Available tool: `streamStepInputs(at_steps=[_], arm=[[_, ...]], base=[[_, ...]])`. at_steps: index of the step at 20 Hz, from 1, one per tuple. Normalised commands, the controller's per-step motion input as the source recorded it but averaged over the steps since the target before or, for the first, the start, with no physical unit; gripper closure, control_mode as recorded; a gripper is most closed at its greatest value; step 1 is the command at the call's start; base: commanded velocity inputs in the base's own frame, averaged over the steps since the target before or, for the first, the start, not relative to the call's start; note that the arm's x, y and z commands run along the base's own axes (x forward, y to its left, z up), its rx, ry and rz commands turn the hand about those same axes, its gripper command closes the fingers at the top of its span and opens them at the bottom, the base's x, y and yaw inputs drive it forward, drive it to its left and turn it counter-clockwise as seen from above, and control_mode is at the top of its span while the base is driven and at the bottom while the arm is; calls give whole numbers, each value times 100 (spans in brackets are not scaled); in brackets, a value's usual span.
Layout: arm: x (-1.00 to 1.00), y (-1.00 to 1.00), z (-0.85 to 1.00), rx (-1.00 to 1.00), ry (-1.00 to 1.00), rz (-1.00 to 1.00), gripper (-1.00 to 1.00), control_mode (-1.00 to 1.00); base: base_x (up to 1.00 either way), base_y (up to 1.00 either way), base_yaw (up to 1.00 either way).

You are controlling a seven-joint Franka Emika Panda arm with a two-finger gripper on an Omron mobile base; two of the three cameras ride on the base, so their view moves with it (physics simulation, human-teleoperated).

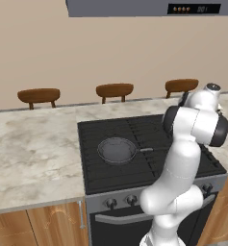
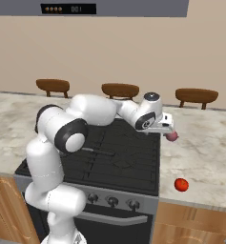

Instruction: Place the pan on the front left burner on the stove. Then place the tomato and the onion in the pan and turn on the front left burner.

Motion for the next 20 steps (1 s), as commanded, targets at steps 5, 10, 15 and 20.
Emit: streamStepInputs(at_steps=[5, 10, 15, 20], arm=[[13, -21, 0, 0, 0, -10, -100, -100], [23, -15, -4, 0, 0, -5, -100, -100], [15, -8, -13, 2, 0, -2, -100, -100], [16, -8, -16, 2, 0, -1, -100, -100]], base=[[0, 0, 0], [0, 0, 0], [0, 0, 0], [0, 0, 0]])
